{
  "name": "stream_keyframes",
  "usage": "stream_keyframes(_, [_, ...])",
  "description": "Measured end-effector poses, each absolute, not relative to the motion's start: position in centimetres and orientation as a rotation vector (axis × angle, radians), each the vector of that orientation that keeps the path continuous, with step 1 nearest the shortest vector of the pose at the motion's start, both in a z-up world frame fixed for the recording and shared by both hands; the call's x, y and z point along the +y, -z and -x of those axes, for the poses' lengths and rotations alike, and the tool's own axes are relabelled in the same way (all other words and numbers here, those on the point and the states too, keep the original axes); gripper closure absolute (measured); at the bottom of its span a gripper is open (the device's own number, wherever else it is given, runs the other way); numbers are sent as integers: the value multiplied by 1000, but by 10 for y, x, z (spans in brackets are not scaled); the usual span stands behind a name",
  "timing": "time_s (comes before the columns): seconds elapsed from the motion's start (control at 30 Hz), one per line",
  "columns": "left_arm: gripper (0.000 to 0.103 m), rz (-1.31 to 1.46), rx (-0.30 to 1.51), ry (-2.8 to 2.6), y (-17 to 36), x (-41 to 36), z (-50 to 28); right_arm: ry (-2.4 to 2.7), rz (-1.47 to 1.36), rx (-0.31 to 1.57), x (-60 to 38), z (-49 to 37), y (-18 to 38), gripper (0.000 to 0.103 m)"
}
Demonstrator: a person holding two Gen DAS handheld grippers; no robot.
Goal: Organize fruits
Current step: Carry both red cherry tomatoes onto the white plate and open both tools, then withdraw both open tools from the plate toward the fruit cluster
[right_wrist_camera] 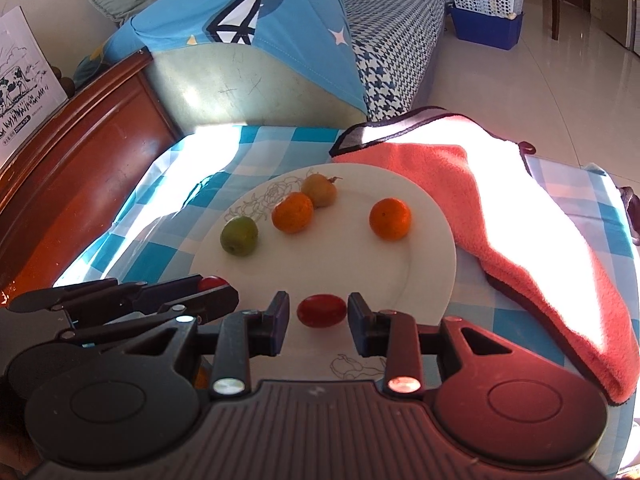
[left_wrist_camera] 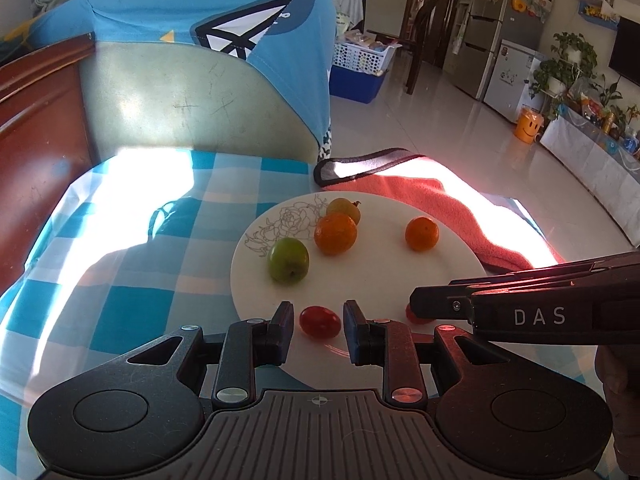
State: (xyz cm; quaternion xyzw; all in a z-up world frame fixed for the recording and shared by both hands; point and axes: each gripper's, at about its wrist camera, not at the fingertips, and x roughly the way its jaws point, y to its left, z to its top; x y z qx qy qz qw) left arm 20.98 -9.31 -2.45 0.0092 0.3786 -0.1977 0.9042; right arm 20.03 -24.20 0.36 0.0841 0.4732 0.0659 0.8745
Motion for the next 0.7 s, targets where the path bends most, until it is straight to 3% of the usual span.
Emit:
stream_keyframes(0.13, [72,-15,780,403,22,-92,-209,-132,-195,982,-245,-202,-5,68])
stream_keyframes(0.17, [62,-15,778,400,20,-92,-207,-130,-200,981,-246,-203,-7,67])
stream_keyframes(0.2, [59,-15,773,387,18,-91,-206,-130,-205,979,-246,-202,-8,67])
stream_keyframes(0.27, [31,-8,759,377,14,-89,-203,-129,-213,968,-247,-202,-11,64])
stream_keyframes(0.3, [27,3,747,376,11,-87,-201,-130,-215,962,-248,-202,-13,62])
stream_keyframes(0.47, [17,45,753,333,-1,-78,-194,-119,-212,930,-248,-200,-24,44])
stream_keyframes(0.7, [13,88,777,281,-7,-60,-180,-90,-207,933,-244,-188,-32,34])
